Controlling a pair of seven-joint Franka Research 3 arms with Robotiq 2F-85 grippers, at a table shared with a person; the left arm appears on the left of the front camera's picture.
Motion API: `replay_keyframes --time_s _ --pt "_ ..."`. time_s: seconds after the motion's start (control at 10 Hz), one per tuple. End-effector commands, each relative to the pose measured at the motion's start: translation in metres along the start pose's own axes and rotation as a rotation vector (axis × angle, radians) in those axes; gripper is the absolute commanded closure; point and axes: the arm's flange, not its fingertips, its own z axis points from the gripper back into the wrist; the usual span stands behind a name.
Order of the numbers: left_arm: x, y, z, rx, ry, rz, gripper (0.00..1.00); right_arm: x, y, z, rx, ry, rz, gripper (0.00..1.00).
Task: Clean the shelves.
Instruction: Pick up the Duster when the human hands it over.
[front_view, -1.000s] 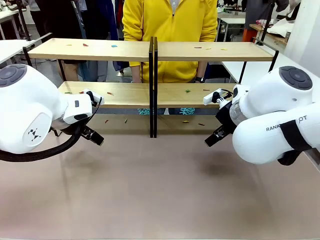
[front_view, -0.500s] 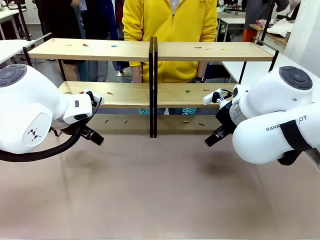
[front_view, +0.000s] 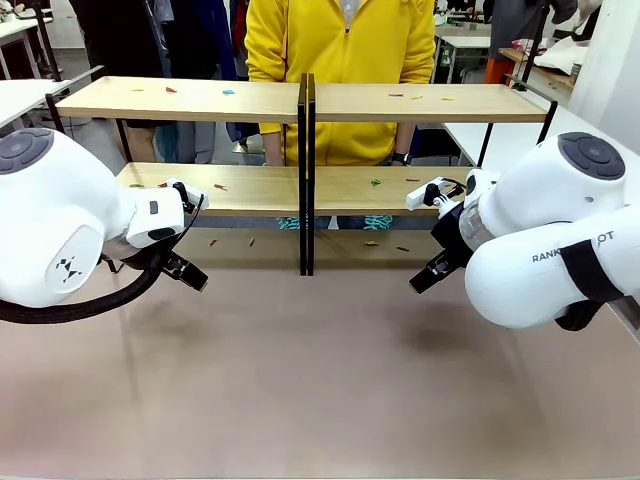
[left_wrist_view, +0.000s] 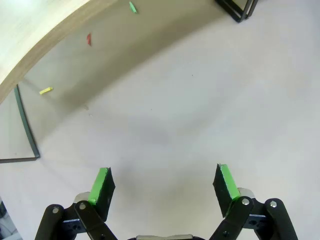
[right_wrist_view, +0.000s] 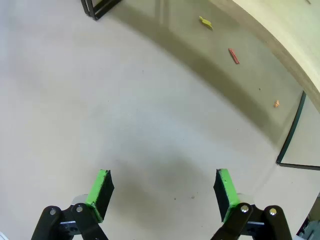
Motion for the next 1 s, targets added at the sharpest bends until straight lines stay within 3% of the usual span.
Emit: replay_keyframes --time_s 0.0,0.2,0.5,0.6,0.7,0.8,0.9 --pt "-0.002 0.004 0.016 0.017 0.089 -0.041 0.00 0.001 0.005 -0.002 0.046 0.037 0.016 0.00" --pt "0.019 0.015 0.066 0.024 0.203 -0.066 0.00 -0.001 -0.001 0.033 0.085 0.101 -0.058 0.00" --pt "0.052 0.047 0.177 -0.167 0.416 -0.115 0.00 -0.026 -0.018 0.154 0.116 -0.042 -0.103 0.00" --pt "0.066 0.063 0.201 -0.258 0.443 -0.120 0.00 -0.037 -0.017 0.191 0.066 -0.109 -0.102 0.00" --pt "0.077 0.075 0.222 -0.414 0.439 -0.040 0.00 -0.046 -0.014 0.231 -0.002 -0.218 -0.090 0.00" --pt "0.081 0.085 0.238 -0.662 0.477 0.108 0.00 -0.047 -0.012 0.261 -0.055 -0.333 -0.109 0.00" --pt "0.087 0.097 0.252 -0.924 0.617 0.166 0.00 -0.043 -0.012 0.282 -0.091 -0.363 -0.121 0.00"
